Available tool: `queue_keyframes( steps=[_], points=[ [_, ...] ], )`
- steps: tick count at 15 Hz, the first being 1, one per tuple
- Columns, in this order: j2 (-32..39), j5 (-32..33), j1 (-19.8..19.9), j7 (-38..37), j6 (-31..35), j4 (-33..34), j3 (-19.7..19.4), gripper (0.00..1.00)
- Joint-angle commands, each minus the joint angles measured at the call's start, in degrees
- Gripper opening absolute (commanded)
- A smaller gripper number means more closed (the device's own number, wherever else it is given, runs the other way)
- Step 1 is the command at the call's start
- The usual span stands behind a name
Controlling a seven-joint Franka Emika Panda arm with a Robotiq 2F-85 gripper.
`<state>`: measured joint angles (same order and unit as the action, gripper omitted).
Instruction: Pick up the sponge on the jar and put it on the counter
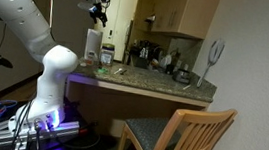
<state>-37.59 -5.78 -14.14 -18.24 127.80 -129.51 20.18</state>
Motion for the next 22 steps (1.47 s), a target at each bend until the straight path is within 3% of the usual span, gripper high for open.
queue_keyframes(
  steps=[1,6,7,10,13,15,18,22],
  points=[
    [0.04,-0.16,0.26,0.11,-0.17,0.20,0.20,1.00],
    [-0.41,-0.83,1.02,-3.50,-1.21,0.05,0.59,1.00],
    [10.82,0.60,3.70,-2.47,2.80,5.73,0.98,1.00],
    [17.53,0.32,4.90,-5.37,-3.92,11.27,1.05,1.00],
    [28.89,-4.83,4.52,-1.08,-7.89,20.46,0.03,1.00],
    [36.03,-5.81,2.17,0.60,-10.95,26.77,-1.51,1.00],
    [45.36,2.25,1.13,-5.26,-14.22,36.03,-1.02,1.00],
    [56.49,17.17,-4.62,-13.08,-19.53,48.24,-3.94,1.00]
  ],
)
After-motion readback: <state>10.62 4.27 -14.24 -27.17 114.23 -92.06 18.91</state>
